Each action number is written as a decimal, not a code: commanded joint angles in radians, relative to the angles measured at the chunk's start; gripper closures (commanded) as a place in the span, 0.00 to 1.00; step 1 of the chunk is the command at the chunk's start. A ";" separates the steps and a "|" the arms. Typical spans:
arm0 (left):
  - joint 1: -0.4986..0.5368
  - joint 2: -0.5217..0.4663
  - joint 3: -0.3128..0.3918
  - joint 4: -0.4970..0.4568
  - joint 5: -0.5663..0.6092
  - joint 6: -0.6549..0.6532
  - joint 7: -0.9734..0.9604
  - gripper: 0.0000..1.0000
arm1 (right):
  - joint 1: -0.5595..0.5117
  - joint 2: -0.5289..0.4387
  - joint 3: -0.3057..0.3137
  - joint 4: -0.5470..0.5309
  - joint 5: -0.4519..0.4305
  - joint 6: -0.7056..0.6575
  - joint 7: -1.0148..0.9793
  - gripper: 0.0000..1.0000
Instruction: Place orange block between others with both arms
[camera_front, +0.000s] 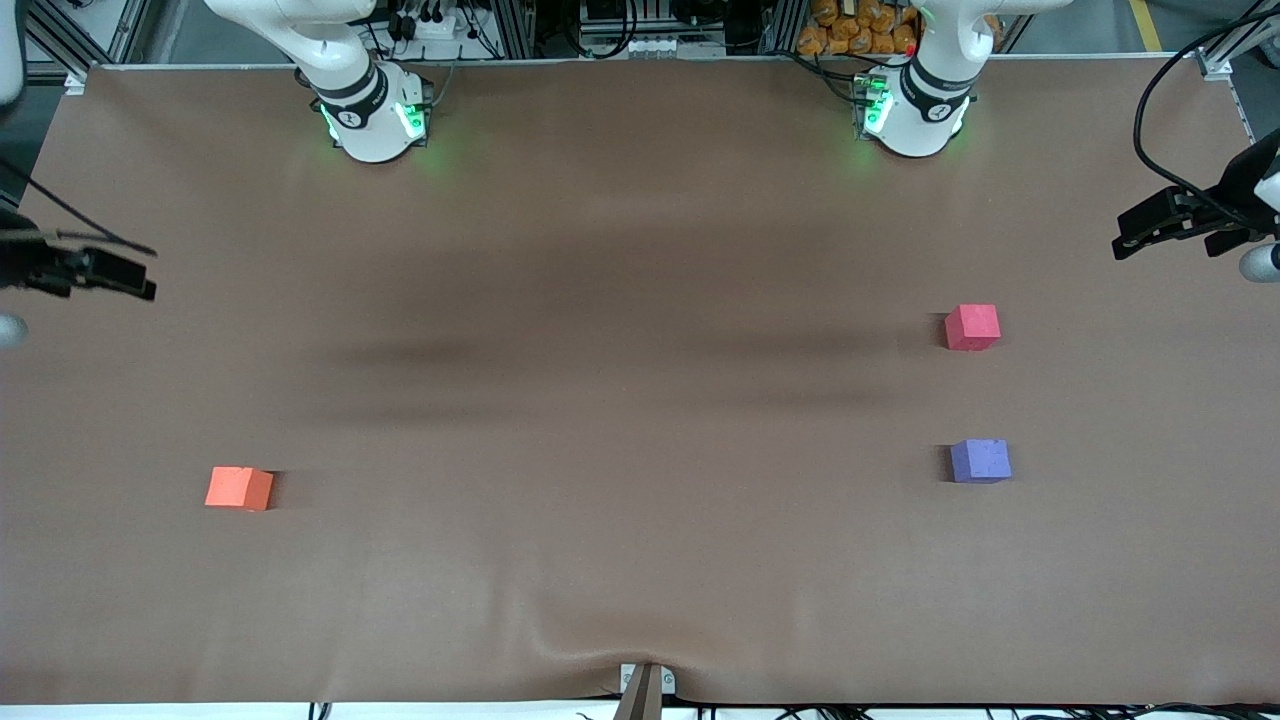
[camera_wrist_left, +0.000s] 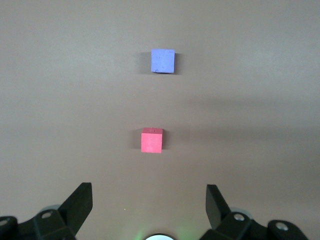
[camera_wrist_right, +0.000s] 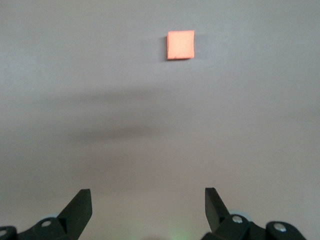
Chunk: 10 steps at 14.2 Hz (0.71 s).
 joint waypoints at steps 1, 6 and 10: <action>0.007 0.004 -0.001 0.020 -0.013 -0.018 0.022 0.00 | -0.043 0.065 0.007 0.005 -0.002 0.086 -0.019 0.00; 0.009 0.004 0.000 0.018 -0.013 -0.018 0.024 0.00 | -0.139 0.174 0.009 0.005 0.007 0.236 -0.020 0.00; -0.001 0.004 -0.001 0.020 -0.007 -0.018 0.019 0.00 | -0.107 0.300 0.012 0.004 0.006 0.381 -0.020 0.00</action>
